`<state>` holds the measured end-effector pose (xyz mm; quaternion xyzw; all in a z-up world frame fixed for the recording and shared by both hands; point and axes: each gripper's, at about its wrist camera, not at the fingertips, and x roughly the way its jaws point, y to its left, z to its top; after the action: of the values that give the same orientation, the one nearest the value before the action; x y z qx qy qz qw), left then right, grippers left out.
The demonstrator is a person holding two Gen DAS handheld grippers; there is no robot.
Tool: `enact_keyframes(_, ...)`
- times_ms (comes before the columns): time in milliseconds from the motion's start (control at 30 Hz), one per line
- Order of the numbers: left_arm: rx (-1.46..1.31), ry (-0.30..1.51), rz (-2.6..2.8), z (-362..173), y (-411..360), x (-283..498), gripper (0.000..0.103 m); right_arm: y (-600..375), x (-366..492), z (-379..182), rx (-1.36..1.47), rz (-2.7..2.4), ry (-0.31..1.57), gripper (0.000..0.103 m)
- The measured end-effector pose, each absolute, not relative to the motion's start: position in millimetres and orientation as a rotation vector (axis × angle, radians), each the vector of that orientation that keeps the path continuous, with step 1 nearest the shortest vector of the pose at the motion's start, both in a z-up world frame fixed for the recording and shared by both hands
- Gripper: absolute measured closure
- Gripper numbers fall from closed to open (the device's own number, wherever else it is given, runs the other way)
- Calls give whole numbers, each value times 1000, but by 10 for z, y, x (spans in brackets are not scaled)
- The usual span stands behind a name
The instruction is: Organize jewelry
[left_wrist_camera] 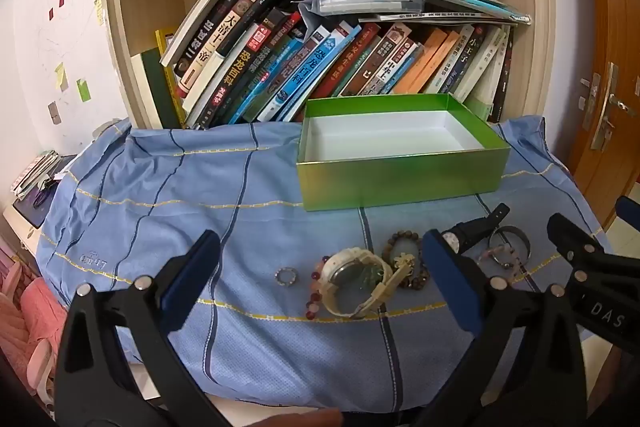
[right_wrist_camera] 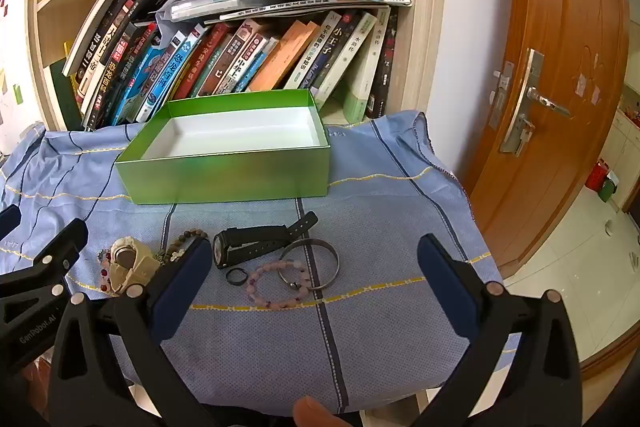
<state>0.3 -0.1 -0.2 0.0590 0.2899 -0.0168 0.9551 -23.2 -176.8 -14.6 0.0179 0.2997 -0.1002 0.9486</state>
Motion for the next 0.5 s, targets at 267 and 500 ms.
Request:
enact_keyframes(267, 119, 590, -35, -2, -1, 3, 4, -1767, -218, -161, 40, -202, 616, 3)
enact_keyframes(500, 119, 591, -36, -2, -4, -7, 4, -1772, -205, -163, 41, -201, 621, 3)
